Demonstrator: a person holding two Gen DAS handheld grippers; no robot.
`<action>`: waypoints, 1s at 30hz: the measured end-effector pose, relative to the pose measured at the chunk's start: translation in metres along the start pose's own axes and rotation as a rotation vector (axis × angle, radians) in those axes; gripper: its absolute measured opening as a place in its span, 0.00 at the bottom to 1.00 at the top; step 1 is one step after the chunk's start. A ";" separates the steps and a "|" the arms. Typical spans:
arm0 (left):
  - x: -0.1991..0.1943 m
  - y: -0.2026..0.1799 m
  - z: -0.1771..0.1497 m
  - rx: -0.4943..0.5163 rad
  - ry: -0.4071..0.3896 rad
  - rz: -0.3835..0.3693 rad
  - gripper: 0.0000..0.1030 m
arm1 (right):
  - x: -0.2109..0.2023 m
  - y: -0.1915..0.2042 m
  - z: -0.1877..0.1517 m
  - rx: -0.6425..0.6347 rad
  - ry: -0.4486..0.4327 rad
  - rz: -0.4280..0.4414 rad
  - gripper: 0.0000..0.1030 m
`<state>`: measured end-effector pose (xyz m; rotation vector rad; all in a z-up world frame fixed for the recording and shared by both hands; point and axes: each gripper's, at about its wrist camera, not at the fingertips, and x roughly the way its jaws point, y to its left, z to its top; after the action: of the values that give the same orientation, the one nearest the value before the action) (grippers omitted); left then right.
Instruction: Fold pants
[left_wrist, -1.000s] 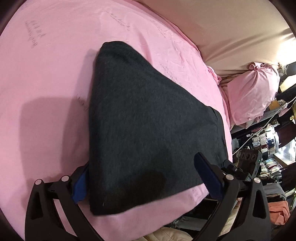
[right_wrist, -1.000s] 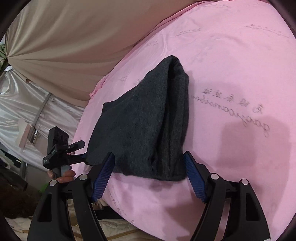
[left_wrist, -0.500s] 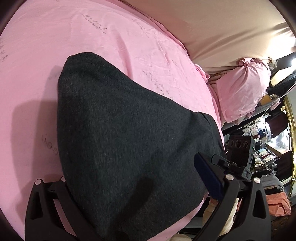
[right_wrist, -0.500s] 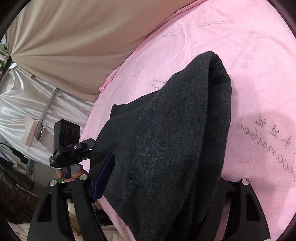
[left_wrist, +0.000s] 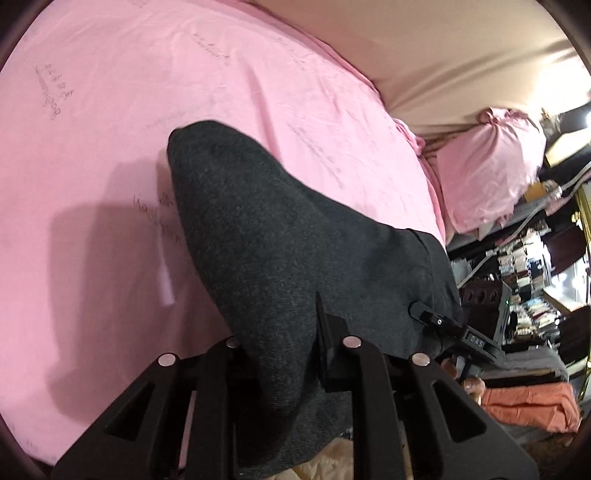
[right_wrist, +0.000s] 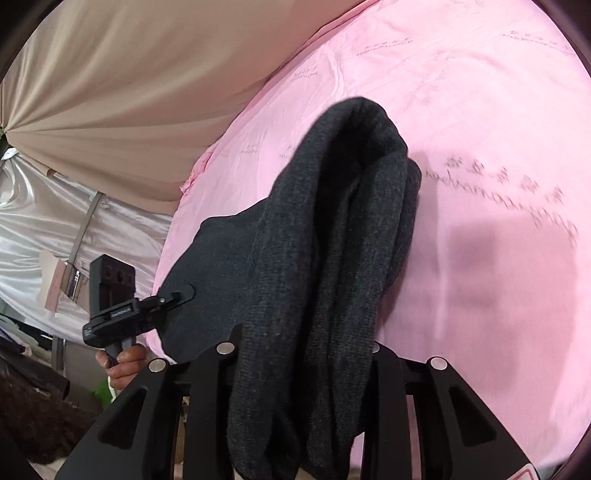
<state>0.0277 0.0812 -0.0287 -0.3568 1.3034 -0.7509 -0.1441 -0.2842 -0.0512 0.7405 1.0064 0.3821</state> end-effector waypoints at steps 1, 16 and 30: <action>-0.008 -0.006 -0.007 0.018 0.001 -0.002 0.16 | -0.004 0.004 -0.006 -0.005 0.007 -0.004 0.28; -0.138 -0.098 -0.064 0.368 -0.218 -0.030 0.16 | -0.110 0.125 -0.053 -0.333 -0.209 0.026 0.28; -0.220 -0.162 0.018 0.595 -0.646 0.048 0.16 | -0.139 0.224 0.060 -0.642 -0.579 0.077 0.28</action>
<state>-0.0198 0.1106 0.2391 -0.0663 0.4474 -0.8513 -0.1527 -0.2342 0.2145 0.2701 0.2723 0.4874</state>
